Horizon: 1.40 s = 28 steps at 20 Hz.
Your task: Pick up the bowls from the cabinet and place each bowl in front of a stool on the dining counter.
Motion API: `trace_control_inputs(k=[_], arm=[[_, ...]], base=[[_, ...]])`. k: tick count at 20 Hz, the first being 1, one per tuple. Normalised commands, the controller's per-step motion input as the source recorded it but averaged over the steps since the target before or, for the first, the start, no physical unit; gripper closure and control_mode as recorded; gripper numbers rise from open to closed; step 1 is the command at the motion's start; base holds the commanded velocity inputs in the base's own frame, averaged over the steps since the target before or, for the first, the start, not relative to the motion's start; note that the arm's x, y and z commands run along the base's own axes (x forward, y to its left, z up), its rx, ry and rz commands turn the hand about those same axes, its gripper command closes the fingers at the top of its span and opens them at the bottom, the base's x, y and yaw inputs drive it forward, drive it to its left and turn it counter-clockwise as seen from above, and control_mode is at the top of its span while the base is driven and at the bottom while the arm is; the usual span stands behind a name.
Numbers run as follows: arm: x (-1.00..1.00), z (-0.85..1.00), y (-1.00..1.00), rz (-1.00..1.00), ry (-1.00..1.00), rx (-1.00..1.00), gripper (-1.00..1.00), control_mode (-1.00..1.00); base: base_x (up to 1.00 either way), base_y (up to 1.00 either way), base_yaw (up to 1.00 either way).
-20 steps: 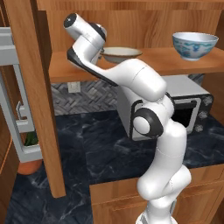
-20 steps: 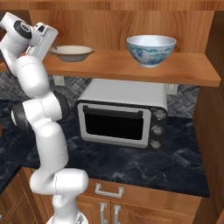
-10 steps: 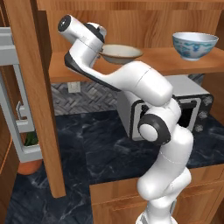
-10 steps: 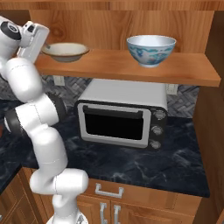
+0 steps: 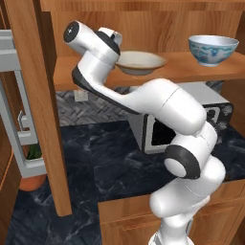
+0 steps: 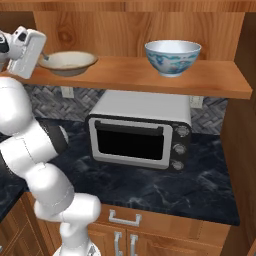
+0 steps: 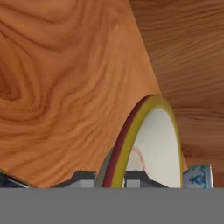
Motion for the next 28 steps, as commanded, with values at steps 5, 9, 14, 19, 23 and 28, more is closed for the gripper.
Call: trace_control_inputs(k=[5, 9, 14, 19, 23, 28], arm=[[-1.0, 0.0, -0.44, 0.0, 0.0, 0.0, 1.0, -1.0], [-1.0, 0.0, -0.46, 0.01, 0.0, 0.0, 1.0, -1.0], [-1.0, -0.01, -0.49, 0.01, -0.02, 0.0, 1.0, -1.0], [-1.0, -0.06, -0.41, 0.02, 0.0, 0.0, 1.0, -1.0], [-1.0, -0.09, -0.33, 0.04, 0.0, 0.0, 1.0, -1.0], [-1.0, -0.12, -0.27, 0.03, 0.0, 0.0, 1.0, -1.0]], base=[[0.0, 0.0, 0.0], [0.0, 0.0, 0.0], [0.0, 0.0, 0.0], [0.0, 0.0, 0.0], [0.0, 0.0, 0.0], [0.0, 0.0, 0.0]])
